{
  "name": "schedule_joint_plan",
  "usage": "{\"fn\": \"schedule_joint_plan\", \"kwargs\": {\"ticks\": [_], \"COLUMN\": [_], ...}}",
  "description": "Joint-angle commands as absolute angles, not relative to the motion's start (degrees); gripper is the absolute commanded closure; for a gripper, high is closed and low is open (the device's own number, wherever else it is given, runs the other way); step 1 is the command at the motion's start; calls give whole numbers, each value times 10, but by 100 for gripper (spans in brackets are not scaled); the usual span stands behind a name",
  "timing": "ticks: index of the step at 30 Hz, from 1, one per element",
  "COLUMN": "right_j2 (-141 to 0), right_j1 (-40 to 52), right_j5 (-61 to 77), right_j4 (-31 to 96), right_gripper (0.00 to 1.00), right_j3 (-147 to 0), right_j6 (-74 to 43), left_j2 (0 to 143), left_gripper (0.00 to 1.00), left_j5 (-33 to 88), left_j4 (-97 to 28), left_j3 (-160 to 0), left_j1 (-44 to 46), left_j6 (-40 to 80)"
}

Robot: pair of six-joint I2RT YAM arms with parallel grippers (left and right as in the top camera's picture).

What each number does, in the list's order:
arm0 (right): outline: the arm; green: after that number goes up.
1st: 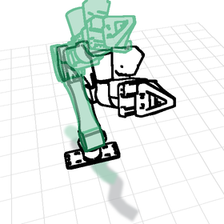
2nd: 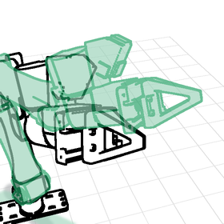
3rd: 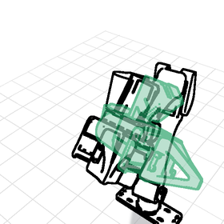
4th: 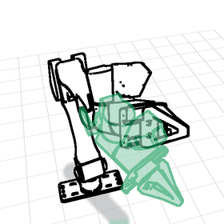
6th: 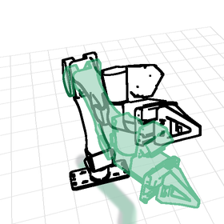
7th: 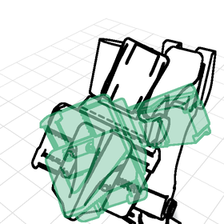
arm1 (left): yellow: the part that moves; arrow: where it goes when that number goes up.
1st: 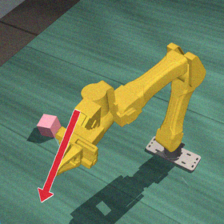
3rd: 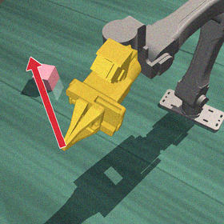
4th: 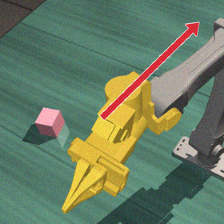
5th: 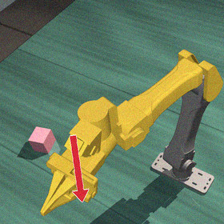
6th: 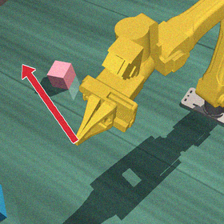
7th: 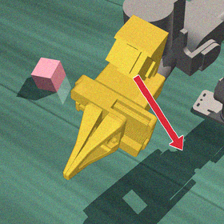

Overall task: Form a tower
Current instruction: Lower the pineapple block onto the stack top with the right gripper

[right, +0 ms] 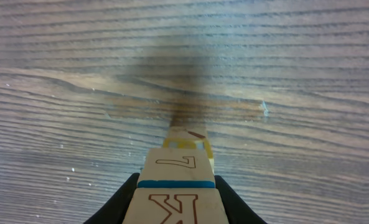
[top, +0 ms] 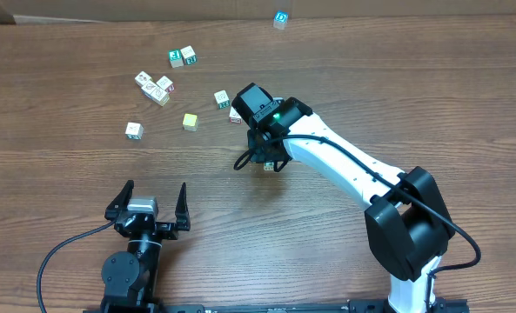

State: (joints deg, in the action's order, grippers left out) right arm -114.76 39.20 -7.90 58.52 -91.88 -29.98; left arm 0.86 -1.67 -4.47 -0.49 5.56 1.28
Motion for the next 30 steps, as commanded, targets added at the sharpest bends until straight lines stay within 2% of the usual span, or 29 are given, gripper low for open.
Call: {"fn": "schedule_joint_plan", "kwargs": {"ticks": [1, 24, 27, 30], "right_j2": [-1150, -1150, -1150, -1150], "right_j1": [393, 393, 393, 393], "right_j5": [-83, -78, -78, -79], "right_j4": [588, 599, 599, 598], "right_gripper": [69, 67, 57, 41], "right_j3": [-935, -935, -935, -935], "right_j6": [-298, -298, -298, -298], "left_j2": [3, 3, 3, 3], "left_gripper": [0, 0, 1, 0], "left_j5": [-12, -12, -12, -12], "left_j4": [-43, -43, -43, -43], "left_j3": [-3, -3, -3, -3], "left_j1": [52, 52, 52, 52], "left_j6": [4, 4, 4, 4]}}
